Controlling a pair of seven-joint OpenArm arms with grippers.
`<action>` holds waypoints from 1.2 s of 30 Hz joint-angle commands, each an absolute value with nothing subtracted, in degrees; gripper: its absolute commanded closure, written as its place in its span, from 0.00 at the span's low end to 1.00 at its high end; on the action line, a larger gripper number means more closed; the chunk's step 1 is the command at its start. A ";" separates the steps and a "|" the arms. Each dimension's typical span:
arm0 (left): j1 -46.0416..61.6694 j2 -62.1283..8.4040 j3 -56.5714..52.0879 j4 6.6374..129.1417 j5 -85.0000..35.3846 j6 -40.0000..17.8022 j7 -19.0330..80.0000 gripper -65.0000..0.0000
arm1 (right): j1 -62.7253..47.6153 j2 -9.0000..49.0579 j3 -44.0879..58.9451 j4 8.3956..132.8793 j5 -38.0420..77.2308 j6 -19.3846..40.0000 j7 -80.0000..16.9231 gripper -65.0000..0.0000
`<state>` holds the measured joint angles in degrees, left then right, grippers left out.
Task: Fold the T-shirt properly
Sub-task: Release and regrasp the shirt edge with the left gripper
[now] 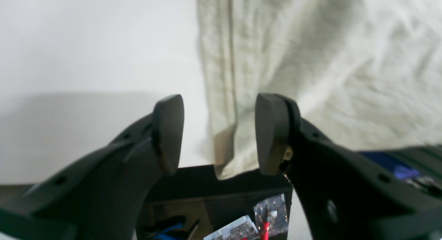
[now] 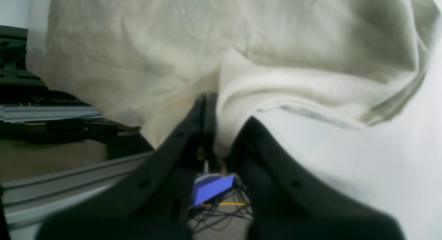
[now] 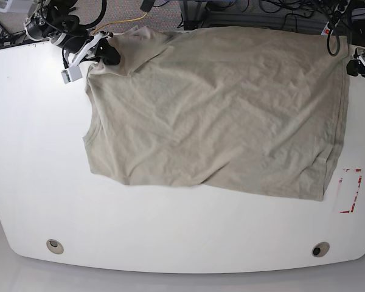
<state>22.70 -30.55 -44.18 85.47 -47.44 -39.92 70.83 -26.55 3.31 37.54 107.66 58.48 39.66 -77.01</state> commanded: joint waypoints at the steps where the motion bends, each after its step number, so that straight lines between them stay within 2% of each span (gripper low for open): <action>1: 23.60 -32.13 -44.70 86.29 -48.48 -40.00 70.29 0.52 | -26.59 3.82 37.85 108.53 57.36 40.00 -76.18 1.00; 15: 29.32 -34.07 -44.88 80.40 -45.41 -40.00 69.85 0.52 | -26.59 3.74 37.85 108.53 56.75 40.00 -76.18 1.00; 27: 27.74 -32.31 -44.09 80.04 -43.91 -40.00 69.41 0.52 | -26.59 4.00 37.85 108.62 56.75 40.00 -76.18 1.00; 31: 25.98 -32.31 -39.25 80.04 -44.09 -40.00 69.41 0.52 | -26.51 3.82 37.85 108.62 56.75 40.00 -76.18 1.00; 36: 25.98 -32.13 -38.37 80.13 -44.09 -40.00 69.41 0.52 | -26.51 3.82 37.85 108.62 56.75 40.00 -76.18 1.00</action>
<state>25.58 -30.96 -37.89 79.77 -44.47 -39.94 68.97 -26.52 3.36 37.54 107.57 55.48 39.68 -76.99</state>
